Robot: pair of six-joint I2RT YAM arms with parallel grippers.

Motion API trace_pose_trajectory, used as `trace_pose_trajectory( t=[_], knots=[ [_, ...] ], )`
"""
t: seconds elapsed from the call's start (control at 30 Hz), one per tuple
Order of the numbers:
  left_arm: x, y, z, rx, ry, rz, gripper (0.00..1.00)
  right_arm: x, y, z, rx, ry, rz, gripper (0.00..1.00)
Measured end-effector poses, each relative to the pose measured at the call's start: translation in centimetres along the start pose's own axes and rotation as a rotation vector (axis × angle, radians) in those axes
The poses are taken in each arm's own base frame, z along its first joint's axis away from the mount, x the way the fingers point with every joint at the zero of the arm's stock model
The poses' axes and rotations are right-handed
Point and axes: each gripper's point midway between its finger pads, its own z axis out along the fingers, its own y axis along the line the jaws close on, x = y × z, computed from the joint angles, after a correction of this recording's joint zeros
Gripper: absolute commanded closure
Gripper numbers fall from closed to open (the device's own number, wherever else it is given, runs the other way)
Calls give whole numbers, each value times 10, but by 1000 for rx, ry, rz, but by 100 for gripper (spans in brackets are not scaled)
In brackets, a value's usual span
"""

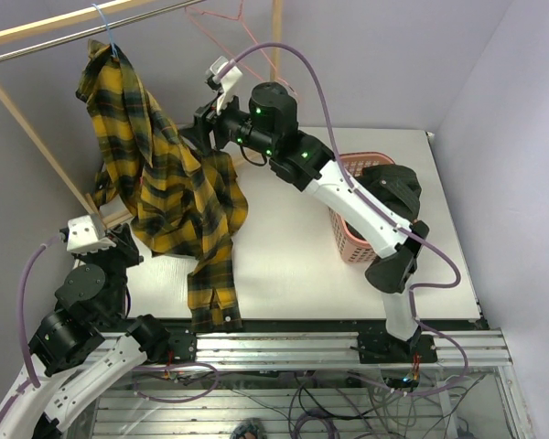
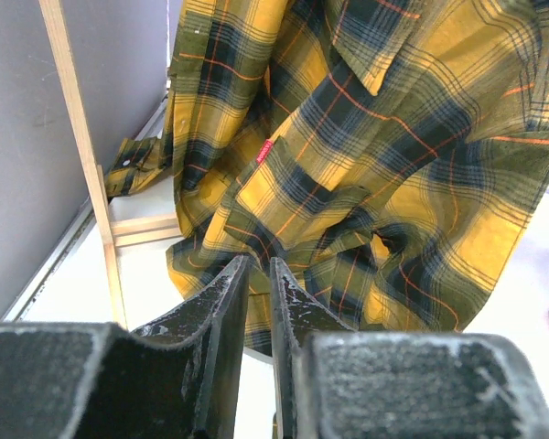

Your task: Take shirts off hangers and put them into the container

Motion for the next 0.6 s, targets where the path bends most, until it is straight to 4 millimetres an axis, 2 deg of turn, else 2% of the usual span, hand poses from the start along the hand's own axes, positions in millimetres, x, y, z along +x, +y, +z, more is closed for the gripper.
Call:
trace_pose_trajectory(
  t=[0.17,0.33,0.6],
  knots=[
    [0,0,0,1,0,1,73,6,3,11,-34,-2,16,44],
    [0,-1,0,7,2,4,73,16,11,20,-56,4,45,39],
    [1,-3,0,17,5,5,73,8,36,25,-62,-32,44,39]
  ],
)
